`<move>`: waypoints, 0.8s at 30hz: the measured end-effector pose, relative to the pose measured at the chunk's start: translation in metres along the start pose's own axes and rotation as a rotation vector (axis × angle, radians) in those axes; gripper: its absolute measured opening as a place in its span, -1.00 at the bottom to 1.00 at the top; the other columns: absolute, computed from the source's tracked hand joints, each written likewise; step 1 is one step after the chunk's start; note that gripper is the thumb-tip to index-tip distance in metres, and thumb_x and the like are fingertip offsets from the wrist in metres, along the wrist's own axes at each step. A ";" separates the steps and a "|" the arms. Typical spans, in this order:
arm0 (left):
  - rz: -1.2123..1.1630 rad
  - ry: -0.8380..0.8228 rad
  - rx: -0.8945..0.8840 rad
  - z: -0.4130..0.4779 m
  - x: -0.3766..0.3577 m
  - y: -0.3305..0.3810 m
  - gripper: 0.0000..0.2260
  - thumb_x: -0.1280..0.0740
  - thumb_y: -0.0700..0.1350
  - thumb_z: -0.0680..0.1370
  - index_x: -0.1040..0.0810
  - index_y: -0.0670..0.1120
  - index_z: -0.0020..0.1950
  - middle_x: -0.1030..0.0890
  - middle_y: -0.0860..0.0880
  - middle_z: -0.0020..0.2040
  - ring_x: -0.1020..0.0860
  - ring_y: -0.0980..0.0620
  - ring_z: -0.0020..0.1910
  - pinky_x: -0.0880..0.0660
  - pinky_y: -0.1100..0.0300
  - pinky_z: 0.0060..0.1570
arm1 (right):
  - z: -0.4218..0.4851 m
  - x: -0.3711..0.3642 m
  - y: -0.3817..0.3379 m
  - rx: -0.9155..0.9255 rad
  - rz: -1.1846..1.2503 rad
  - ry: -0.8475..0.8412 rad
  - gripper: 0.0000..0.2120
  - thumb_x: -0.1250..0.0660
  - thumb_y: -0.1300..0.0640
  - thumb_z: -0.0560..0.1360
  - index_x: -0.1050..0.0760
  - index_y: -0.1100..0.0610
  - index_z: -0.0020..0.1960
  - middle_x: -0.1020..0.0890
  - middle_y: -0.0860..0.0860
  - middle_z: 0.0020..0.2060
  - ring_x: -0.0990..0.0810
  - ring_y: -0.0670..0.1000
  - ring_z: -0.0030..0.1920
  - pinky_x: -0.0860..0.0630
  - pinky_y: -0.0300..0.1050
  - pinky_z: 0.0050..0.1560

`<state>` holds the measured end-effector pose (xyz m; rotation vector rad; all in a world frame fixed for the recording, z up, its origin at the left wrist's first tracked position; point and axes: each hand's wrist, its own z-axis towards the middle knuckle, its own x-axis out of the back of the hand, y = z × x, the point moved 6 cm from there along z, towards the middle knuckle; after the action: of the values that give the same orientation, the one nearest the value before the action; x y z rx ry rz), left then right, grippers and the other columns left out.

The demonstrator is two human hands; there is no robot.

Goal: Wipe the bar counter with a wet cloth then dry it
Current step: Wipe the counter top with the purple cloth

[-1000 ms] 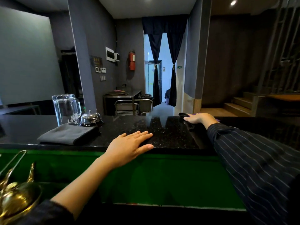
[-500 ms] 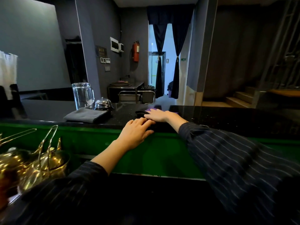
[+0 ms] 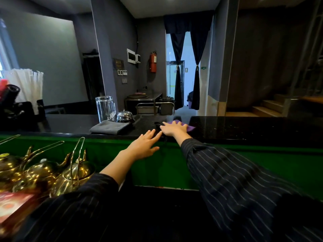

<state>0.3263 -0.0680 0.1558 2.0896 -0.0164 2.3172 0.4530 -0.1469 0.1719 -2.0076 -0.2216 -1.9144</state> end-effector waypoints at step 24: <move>0.246 0.004 0.090 0.015 -0.003 0.077 -0.12 -0.36 0.05 0.47 0.18 -0.05 0.56 -0.08 -0.32 0.48 -0.07 -0.33 0.48 -0.01 -0.22 0.46 | -0.070 0.024 0.163 -0.156 -0.012 0.229 -0.51 0.04 -0.13 0.55 -0.26 -0.14 0.46 -0.28 0.13 0.48 -0.20 0.25 0.46 -0.07 0.30 0.41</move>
<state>0.3393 -0.1457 0.1544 2.2403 -0.1827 2.5014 0.4472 -0.3253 0.1729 -1.8615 -0.0266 -2.2084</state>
